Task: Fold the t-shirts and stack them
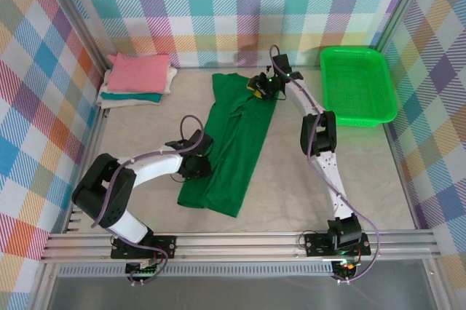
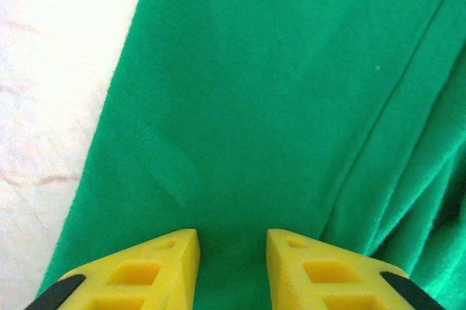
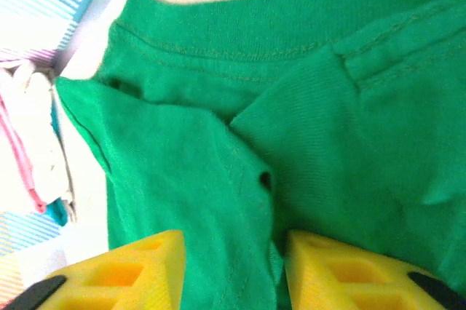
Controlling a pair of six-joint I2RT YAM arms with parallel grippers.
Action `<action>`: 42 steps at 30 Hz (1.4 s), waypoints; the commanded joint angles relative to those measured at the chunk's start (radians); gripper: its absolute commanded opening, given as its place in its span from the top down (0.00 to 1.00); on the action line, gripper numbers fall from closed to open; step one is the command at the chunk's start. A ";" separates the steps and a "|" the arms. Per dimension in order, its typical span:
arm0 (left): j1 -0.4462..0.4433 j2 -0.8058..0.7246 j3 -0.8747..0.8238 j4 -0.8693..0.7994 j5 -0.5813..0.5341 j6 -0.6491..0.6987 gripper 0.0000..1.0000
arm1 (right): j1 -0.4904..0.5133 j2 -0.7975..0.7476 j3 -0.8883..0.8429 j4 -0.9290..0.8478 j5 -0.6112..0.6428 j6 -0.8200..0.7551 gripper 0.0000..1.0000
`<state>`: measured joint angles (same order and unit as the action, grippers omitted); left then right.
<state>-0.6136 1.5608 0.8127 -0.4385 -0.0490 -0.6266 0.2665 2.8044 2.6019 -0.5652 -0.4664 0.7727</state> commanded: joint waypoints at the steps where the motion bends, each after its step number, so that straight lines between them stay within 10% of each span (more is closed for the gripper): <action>1: -0.024 -0.036 -0.038 -0.082 0.031 -0.058 0.68 | -0.004 0.051 0.034 0.069 -0.041 0.027 0.64; 13: 0.009 0.028 -0.079 -0.102 -0.101 -0.066 0.69 | 0.014 0.098 0.092 0.168 -0.102 0.045 0.62; 23: 0.043 0.042 -0.052 -0.151 -0.135 -0.091 0.70 | 0.022 0.098 0.096 0.195 -0.104 0.059 1.00; 42: 0.046 -0.006 -0.067 -0.177 -0.201 -0.112 0.69 | 0.021 -0.164 -0.033 0.095 -0.084 0.045 1.00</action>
<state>-0.5846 1.5448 0.7918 -0.5220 -0.2047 -0.7189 0.2821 2.7495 2.5835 -0.4435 -0.5507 0.8371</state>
